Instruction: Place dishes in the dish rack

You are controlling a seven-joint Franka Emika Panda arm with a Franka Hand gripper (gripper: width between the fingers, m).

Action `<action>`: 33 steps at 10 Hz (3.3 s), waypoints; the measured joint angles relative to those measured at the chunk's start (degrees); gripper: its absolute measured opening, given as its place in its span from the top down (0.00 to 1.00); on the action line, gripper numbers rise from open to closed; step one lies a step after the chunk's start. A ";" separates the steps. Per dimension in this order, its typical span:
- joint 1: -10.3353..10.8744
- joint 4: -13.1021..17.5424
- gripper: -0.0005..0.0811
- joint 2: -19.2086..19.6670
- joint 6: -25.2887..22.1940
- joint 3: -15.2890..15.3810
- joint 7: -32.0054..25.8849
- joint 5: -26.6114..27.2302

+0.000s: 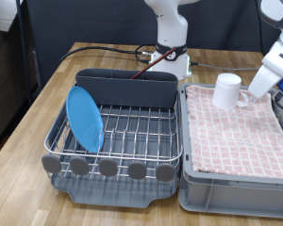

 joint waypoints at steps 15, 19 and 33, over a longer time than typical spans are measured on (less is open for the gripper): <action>-0.30 -4.95 0.01 0.68 4.85 -0.20 -6.48 -0.95; -0.44 -6.34 0.01 0.28 6.18 -0.41 -6.50 -1.09; -0.45 -4.83 0.91 -2.76 1.66 -0.82 -6.30 -1.28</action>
